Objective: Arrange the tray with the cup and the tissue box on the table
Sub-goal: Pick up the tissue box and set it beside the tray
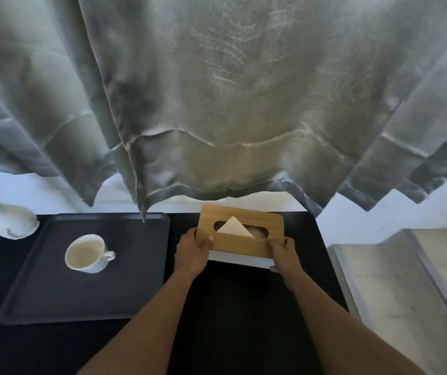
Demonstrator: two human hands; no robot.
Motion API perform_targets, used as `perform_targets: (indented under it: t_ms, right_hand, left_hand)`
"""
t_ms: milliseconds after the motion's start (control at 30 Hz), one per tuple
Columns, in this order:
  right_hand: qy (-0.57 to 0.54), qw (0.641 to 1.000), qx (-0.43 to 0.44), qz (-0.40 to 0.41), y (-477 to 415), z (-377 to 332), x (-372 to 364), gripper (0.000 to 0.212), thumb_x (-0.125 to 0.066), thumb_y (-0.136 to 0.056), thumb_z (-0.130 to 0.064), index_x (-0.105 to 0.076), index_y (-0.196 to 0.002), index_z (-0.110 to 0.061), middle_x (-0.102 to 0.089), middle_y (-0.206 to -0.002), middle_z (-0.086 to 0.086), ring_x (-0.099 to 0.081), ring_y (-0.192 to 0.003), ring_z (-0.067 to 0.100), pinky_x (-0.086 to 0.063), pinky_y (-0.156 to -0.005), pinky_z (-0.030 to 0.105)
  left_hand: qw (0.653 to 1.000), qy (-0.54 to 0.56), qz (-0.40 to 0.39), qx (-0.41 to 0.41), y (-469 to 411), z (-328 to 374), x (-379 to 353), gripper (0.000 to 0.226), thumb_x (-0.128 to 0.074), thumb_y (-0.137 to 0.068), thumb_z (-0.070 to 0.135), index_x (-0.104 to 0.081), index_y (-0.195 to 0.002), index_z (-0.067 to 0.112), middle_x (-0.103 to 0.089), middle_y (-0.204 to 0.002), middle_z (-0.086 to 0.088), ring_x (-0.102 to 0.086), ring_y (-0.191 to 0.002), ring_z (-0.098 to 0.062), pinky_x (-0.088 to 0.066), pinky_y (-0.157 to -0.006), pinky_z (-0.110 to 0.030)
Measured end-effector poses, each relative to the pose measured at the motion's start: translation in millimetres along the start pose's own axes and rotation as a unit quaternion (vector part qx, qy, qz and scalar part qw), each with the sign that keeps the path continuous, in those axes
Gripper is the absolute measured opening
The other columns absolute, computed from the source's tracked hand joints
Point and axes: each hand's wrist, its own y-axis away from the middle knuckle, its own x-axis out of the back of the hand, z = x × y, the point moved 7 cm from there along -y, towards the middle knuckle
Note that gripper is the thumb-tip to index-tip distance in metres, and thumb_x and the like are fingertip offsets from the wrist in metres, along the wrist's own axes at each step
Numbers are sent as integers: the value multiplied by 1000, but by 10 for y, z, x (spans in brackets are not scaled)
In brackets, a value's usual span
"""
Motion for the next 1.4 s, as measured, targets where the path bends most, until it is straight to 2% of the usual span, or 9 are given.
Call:
perform_targets:
  t_ms: [67, 200, 300, 500, 767, 900, 1100, 1233, 1400]
  right_hand:
    - [19, 1000, 7, -10, -81, -83, -54, 62, -52, -93, -45, -28, -144, -19, -46, -121, 5, -49, -109, 23, -45, -102, 56]
    - [41, 999, 20, -23, -277, -242, -94, 64, -52, -92, -48, -29, -145, -21, -47, -134, 10, -50, -120, 29, -44, -103, 57]
    - [54, 998, 32, -28, -384, -336, -96, 66, -52, -91, -49, -29, -145, -20, -48, -131, 9, -51, -122, 31, -44, -103, 57]
    - [60, 997, 27, -25, -574, -431, -141, 66, -52, -90, -48, -31, -145, -20, -49, -126, 6, -51, -121, 31, -45, -102, 56]
    - [68, 997, 25, -40, -702, -451, -201, 66, -51, -91, -49, -29, -147, -20, -48, -136, 9, -49, -125, 32, -42, -104, 56]
    - [69, 997, 16, -41, -743, -438, -230, 64, -51, -92, -46, -29, -147, -21, -48, -136, 9, -48, -125, 30, -42, -105, 55]
    - [73, 997, 24, -28, -767, -479, -263, 62, -48, -93, -46, -29, -145, -18, -48, -136, 10, -48, -125, 30, -44, -104, 54]
    - [68, 997, 24, -29, -760, -462, -274, 61, -47, -95, -46, -28, -146, -19, -47, -136, 10, -48, -125, 30, -43, -105, 54]
    - [69, 997, 25, -31, -760, -444, -273, 59, -46, -96, -45, -27, -146, -21, -48, -135, 9, -48, -124, 29, -42, -105, 53]
  left_hand:
    - [1000, 1, 13, 7, -41, -24, 30, 47, -57, -92, 40, -52, -131, 14, -58, -127, -10, -56, -117, -31, -45, -100, -48]
    - [999, 3, 38, 14, -157, -7, 10, 45, -58, -92, 41, -55, -128, 14, -61, -124, -10, -58, -114, -29, -47, -97, -46]
    - [998, 10, 53, 11, -225, 32, -19, 42, -58, -92, 39, -56, -125, 12, -63, -120, -9, -59, -110, -28, -48, -92, -42]
    - [998, 10, 66, 19, -392, 51, -46, 43, -58, -92, 41, -56, -127, 15, -62, -122, -8, -60, -109, -25, -49, -93, -43]
    - [997, 5, 69, 37, -513, -10, -85, 48, -57, -92, 44, -53, -131, 18, -61, -126, -8, -59, -113, -25, -48, -96, -43]
    - [997, 4, 71, 38, -529, -36, -113, 45, -56, -93, 41, -54, -130, 16, -61, -125, -8, -59, -112, -24, -46, -90, -36]
    - [996, -5, 81, 35, -586, -33, -90, 48, -56, -92, 46, -54, -130, 17, -63, -123, -7, -60, -112, -26, -49, -94, -43]
    - [996, -2, 81, 30, -613, -21, -89, 47, -56, -93, 44, -55, -130, 15, -64, -121, -7, -61, -111, -26, -48, -92, -41]
    - [996, 8, 79, 35, -600, -60, -114, 48, -54, -92, 47, -52, -132, 20, -60, -125, -7, -59, -113, -26, -48, -98, -50]
